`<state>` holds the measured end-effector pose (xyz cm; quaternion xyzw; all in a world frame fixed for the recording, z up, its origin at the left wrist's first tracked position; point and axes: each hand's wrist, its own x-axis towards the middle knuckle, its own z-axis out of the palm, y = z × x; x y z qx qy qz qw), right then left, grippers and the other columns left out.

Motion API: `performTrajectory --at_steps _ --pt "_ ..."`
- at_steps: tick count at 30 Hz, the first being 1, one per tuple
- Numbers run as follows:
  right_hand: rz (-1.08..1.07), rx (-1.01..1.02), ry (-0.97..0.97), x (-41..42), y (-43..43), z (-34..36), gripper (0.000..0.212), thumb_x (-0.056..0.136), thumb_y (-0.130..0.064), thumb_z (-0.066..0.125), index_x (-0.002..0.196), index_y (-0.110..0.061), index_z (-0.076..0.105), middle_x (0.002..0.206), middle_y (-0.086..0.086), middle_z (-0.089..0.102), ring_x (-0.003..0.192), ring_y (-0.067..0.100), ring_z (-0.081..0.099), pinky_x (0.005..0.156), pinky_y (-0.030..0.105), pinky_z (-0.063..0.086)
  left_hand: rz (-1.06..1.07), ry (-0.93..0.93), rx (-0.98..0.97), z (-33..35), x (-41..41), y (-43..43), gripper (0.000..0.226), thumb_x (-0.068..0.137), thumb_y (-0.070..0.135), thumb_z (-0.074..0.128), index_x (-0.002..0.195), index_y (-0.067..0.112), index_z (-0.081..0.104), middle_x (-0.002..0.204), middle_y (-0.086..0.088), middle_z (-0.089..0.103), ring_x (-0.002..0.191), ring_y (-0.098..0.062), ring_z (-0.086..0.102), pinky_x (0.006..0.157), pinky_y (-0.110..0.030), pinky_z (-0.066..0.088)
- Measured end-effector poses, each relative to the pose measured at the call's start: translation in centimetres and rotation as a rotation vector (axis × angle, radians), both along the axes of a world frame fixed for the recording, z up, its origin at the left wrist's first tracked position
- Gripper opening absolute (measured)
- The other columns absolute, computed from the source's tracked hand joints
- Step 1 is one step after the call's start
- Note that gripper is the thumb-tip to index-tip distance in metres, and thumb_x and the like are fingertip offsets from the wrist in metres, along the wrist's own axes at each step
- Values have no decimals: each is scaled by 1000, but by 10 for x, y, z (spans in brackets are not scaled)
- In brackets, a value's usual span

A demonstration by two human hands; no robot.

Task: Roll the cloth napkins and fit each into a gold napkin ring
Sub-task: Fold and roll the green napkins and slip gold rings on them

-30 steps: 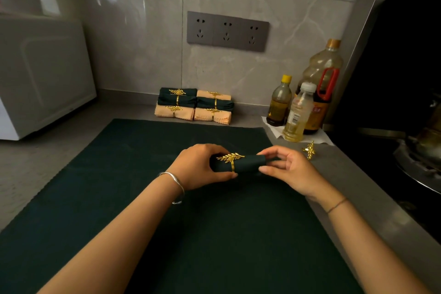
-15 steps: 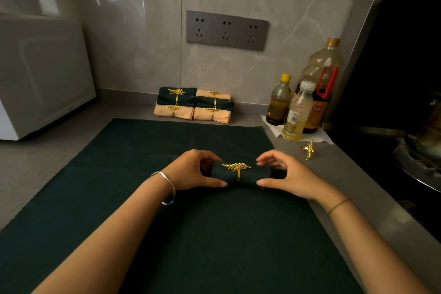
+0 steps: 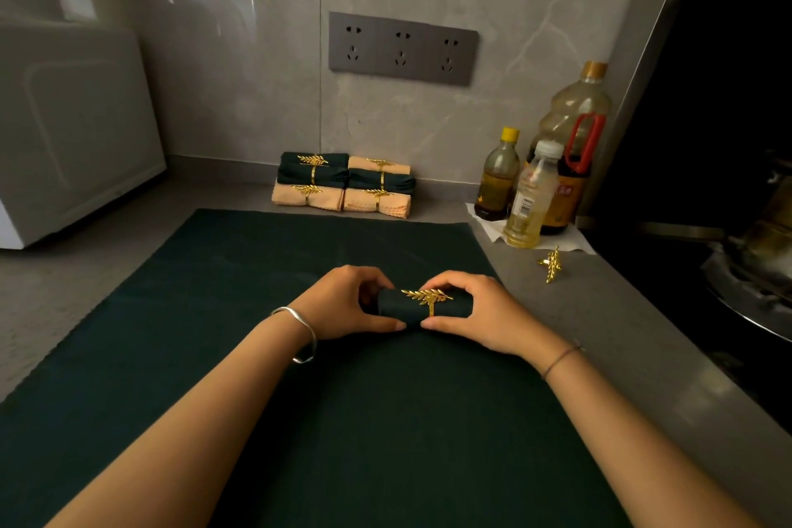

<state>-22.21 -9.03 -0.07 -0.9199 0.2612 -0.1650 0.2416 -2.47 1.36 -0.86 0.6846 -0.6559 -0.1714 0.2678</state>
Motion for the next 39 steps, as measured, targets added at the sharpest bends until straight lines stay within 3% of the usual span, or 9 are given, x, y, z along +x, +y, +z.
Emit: performTrajectory --at_steps 9,14,18,21,25,29,33,36,39 --pt "-32 27 31 -2 2 3 46 74 -41 75 113 -39 53 119 -14 55 110 3 50 96 26 43 15 -12 40 6 -5 4 47 74 42 74 114 27 54 93 12 56 84 -7 57 70 -15 47" --pt "-218 191 34 -26 -6 16 58 76 -42 72 126 -28 46 114 -10 51 106 10 53 87 25 45 113 18 212 27 2 11 65 80 42 68 135 19 43 121 2 60 106 -12 57 99 -30 44" --pt "-317 425 -48 -33 -9 14 43 82 -23 69 121 -12 56 103 2 65 88 13 64 71 22 54 146 130 294 39 0 17 31 93 32 51 118 16 59 97 0 64 85 -9 59 79 -21 48" --pt "-329 545 -146 -25 -4 9 48 87 -13 62 133 -7 48 123 10 61 103 15 61 75 18 52 213 385 293 38 -5 11 20 98 23 43 107 18 60 109 -11 62 99 -21 60 93 -35 49" --pt "-302 599 -261 -6 -2 9 54 92 -4 53 142 -13 36 142 7 45 126 18 47 105 29 40 291 616 138 33 1 -2 24 99 12 38 111 23 55 117 -16 54 96 -25 56 86 -36 49" --pt "-250 480 -374 32 -19 36 64 89 12 43 145 -15 29 146 5 40 133 18 38 99 24 34 305 727 -39 41 31 -29 41 96 -1 36 134 13 46 107 -13 55 76 -15 52 62 -22 46" --pt "-204 369 -401 88 -53 71 64 90 10 42 146 -18 27 142 1 42 134 17 36 92 19 32 356 746 -216 67 65 -67 46 94 -10 33 138 3 39 127 -16 50 112 -26 52 84 -25 43" --pt "-186 394 -452 132 -86 85 58 90 9 42 142 -16 35 133 0 50 123 15 46 87 20 40 350 681 -256 86 94 -104 43 94 -10 33 134 4 43 123 -11 51 107 -21 50 86 -21 42" --pt "-199 425 -498 164 -123 83 50 92 6 44 137 -15 41 117 -6 51 112 10 47 87 24 41 380 621 -247 89 121 -147 43 93 -8 34 133 6 45 127 -18 52 105 -26 51 95 -32 41"
